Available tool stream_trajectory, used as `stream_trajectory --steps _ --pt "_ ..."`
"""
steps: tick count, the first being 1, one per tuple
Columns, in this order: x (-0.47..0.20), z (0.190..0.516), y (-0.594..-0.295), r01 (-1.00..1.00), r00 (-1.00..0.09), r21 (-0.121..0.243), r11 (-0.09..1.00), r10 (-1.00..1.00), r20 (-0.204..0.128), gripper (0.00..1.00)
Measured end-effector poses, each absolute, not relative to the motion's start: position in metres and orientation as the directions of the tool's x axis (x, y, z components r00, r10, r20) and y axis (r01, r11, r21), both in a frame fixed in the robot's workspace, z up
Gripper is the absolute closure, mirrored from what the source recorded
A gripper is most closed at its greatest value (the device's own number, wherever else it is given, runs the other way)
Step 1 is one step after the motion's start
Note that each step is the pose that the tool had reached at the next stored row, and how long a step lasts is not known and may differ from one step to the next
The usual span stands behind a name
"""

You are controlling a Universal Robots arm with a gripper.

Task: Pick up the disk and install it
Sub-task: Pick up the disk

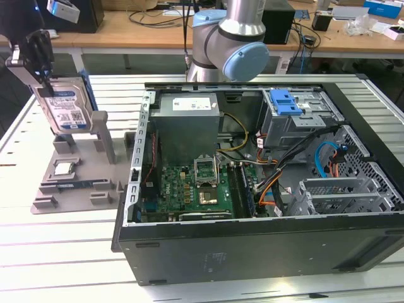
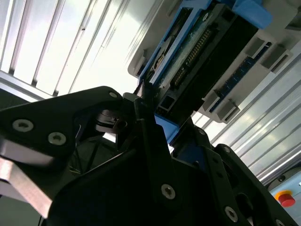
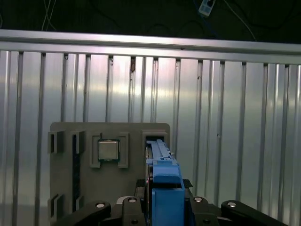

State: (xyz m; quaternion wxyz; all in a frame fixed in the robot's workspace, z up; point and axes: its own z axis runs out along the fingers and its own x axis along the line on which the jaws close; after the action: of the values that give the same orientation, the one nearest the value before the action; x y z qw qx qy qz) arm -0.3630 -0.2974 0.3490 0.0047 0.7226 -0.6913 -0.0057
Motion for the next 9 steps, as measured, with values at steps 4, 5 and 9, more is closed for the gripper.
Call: stream_trajectory --steps 4,5,9 --pt "-0.363 0.356 -0.297 -0.999 0.044 0.015 -0.044 -0.999 -0.002 0.63" --pt "-0.363 0.358 -0.297 -0.999 0.044 0.015 -0.044 -0.999 -0.002 0.63" --pt "-0.363 0.363 -0.297 -0.999 0.044 0.015 -0.044 -0.999 -0.002 0.63"
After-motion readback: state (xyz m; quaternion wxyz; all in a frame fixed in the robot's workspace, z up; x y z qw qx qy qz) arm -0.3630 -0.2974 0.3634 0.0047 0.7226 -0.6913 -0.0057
